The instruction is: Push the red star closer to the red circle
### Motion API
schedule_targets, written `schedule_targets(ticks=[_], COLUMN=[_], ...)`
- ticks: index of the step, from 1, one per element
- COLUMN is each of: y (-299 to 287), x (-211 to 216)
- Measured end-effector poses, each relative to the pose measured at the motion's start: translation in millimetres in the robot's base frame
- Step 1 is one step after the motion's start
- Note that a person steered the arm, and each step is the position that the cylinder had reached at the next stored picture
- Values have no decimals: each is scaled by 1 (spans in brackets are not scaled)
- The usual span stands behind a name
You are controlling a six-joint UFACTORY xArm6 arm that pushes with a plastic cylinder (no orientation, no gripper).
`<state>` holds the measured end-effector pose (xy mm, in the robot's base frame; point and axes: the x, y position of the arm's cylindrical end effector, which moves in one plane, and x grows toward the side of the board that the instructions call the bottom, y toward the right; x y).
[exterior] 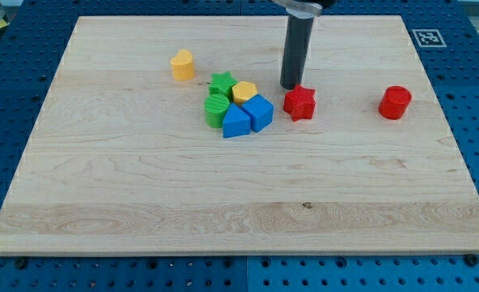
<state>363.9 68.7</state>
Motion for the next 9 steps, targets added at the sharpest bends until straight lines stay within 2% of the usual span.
schedule_targets(ticks=[3,4,7,9], y=[-6,33,42,79], x=[73,76,83,83])
